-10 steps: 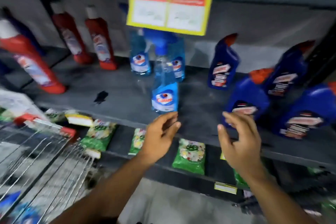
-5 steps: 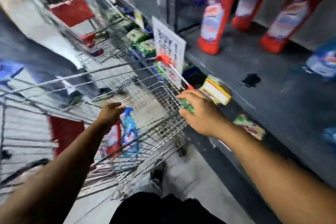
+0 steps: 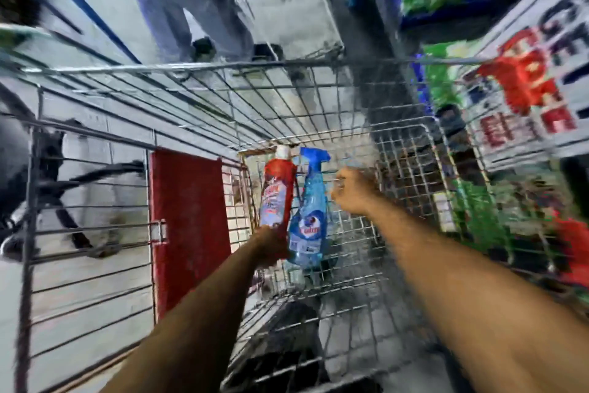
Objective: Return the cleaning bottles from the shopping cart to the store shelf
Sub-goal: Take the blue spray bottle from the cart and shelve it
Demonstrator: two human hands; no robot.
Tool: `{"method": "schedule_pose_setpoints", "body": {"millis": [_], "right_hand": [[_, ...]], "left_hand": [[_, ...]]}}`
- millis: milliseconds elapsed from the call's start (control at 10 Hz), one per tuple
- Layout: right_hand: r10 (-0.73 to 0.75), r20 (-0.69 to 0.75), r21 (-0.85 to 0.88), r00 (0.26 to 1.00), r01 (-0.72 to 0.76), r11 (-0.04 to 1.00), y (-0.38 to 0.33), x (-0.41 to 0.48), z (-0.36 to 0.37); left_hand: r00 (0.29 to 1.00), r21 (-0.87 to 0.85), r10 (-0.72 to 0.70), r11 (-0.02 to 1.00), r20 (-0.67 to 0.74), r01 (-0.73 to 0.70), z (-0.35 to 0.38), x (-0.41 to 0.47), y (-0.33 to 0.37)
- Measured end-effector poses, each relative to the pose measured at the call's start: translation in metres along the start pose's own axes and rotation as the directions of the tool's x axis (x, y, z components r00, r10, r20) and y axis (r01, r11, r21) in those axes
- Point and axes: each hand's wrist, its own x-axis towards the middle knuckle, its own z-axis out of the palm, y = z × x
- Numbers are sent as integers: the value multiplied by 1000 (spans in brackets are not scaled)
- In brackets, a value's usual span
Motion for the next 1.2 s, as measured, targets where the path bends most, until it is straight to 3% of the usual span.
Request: {"method": "schedule_pose_setpoints", "body": {"millis": [100, 200, 300, 400, 600, 700, 900, 1000, 1100, 1200], "right_hand": [[69, -28, 61, 997, -67, 996, 2, 31, 21], [162, 1, 154, 987, -161, 975, 8, 73, 58], [216, -15, 191, 976, -210, 959, 5, 86, 74], [287, -125, 119, 950, -273, 955, -4, 84, 80], [315, -66, 177, 947, -299, 938, -2, 73, 72], [293, -74, 230, 953, -270, 935, -1, 59, 57], [253, -257, 332, 933, -161, 930, 5, -14, -28], [214, -395, 460, 893, -10, 888, 1, -85, -80], [176, -545, 474, 820, 128, 871, -3, -143, -108], [113, -743, 457, 659, 377, 806, 4, -255, -136]], "left_hand": [[999, 7, -23, 1000, 32, 23, 35, 2, -18], [992, -256, -66, 966, -109, 36, 64, 6, -28], [983, -478, -90, 878, -160, 2, 80, 4, -35], [988, -650, -52, 758, -144, -55, 87, 16, -45], [982, -627, -97, 778, -161, -26, 88, 2, -41], [987, -604, -47, 795, -155, -57, 84, -8, -36], [963, -456, 264, 853, -44, -255, 58, -65, 14], [871, -327, 489, 817, -45, -475, 45, -113, 51], [777, -243, 629, 750, -28, -615, 39, -146, 70], [611, -90, 790, 613, 44, -785, 43, -197, 93]]}}
